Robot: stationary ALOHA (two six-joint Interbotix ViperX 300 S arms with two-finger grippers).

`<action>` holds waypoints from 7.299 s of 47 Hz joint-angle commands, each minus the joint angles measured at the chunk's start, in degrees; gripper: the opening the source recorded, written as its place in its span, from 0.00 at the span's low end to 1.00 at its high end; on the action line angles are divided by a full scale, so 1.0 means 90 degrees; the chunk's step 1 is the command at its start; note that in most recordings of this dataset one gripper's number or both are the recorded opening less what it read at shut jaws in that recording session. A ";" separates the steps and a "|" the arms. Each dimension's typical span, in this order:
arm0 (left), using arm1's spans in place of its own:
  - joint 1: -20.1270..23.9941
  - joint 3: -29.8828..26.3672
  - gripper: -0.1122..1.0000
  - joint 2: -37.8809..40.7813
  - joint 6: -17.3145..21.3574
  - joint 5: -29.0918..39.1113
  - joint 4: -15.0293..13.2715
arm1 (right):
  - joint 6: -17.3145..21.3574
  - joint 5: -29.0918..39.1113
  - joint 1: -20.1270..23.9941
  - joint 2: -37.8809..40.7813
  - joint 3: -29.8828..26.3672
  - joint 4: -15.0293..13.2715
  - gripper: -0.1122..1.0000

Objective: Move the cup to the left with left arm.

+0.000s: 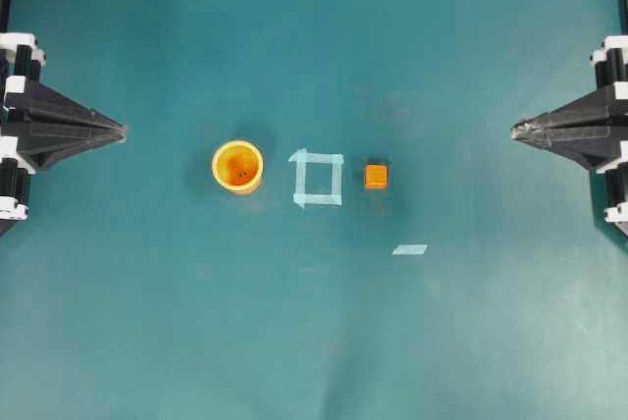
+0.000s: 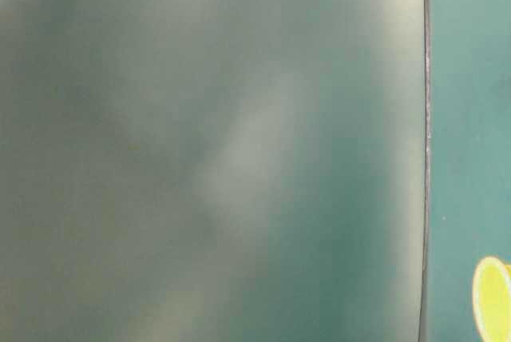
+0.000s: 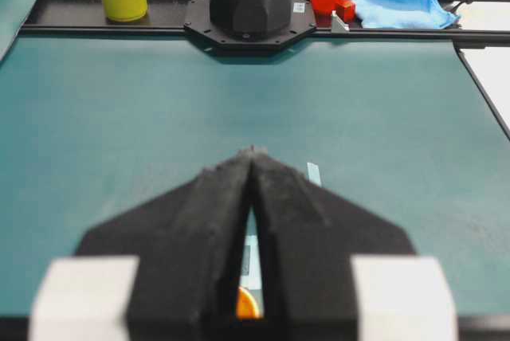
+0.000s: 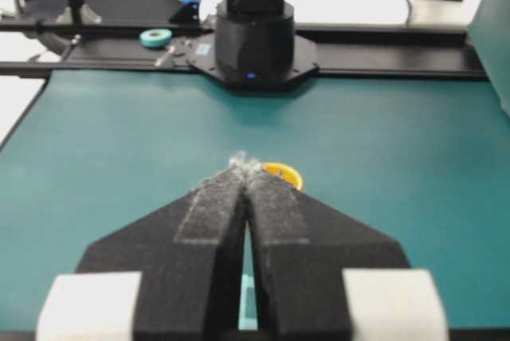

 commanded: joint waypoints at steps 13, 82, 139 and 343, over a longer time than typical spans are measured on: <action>0.0010 -0.0137 0.10 0.0146 0.0117 0.0381 0.0088 | -0.0029 -0.0098 -0.0020 0.0078 -0.0410 -0.0010 0.10; 0.0293 0.0205 0.86 0.4023 0.0098 -0.0635 0.0088 | 0.0010 0.0264 -0.0020 0.0088 -0.0420 0.0000 0.10; 0.0322 -0.0957 0.86 0.6406 0.0098 -0.2051 0.0117 | 0.0010 0.0371 -0.0020 0.0088 -0.0430 0.0000 0.10; 0.0156 0.1650 0.67 0.1543 -0.0049 0.0127 0.0098 | 0.0156 0.0977 -0.0020 0.0059 -0.0527 0.0020 0.10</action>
